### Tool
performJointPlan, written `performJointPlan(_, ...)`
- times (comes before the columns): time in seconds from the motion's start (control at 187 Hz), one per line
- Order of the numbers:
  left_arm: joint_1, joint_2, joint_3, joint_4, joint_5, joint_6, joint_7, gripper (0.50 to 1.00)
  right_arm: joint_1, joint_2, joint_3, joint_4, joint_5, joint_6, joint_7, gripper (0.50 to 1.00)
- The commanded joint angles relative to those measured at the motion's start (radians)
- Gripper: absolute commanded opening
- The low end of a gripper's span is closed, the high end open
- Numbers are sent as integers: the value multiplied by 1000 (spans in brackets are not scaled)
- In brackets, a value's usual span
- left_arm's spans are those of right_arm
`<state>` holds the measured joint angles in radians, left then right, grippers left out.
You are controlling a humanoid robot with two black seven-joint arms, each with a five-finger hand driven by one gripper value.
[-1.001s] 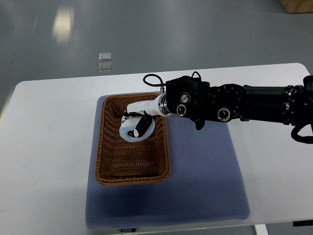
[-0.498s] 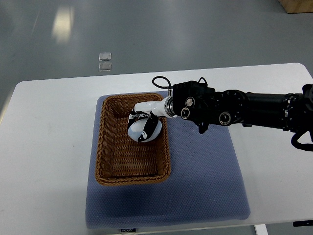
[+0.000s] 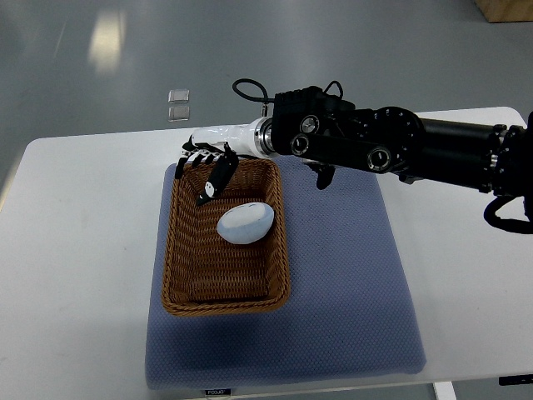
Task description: Place blue toy in brown basket
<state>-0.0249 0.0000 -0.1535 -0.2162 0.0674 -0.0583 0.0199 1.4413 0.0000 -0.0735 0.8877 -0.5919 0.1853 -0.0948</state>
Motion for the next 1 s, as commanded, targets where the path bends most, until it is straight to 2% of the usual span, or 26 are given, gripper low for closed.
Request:
performJointPlan(0.0, 0, 0, 0, 0, 0, 0, 0, 1000, -4, -26, 90, 0, 15, 0, 3, 885)
performJointPlan(0.182, 0, 0, 0, -3, 0, 0, 0, 1000, -111, -176, 327, 2, 113, 0, 49, 885)
performJointPlan(0.252, 0, 0, 0, -3, 0, 0, 0, 1000, -197, -225, 468, 2, 182, -4, 67, 885)
performJointPlan(0.332, 0, 0, 0, -3, 0, 0, 0, 1000, -323, -236, 646, 2, 245, -9, 92, 885)
performJointPlan(0.492, 0, 0, 0, -3, 0, 0, 0, 1000, -551, -192, 1012, -12, 313, -12, 135, 887)
performJointPlan(0.599, 0, 0, 0, -5, 0, 0, 0, 1000, -677, -121, 1140, -18, 383, -1, 152, 901)
performJointPlan(0.669, 0, 0, 0, -6, 0, -2, 0, 1000, -725, -90, 1169, -36, 411, 3, 165, 901)
performJointPlan(0.846, 0, 0, 0, -12, 0, -2, 0, 1000, -779, -32, 1181, -122, 461, 57, 250, 903)
performJointPlan(0.996, 0, 0, 0, -11, 0, 0, 0, 1000, -795, -14, 1180, -154, 477, 125, 253, 909)
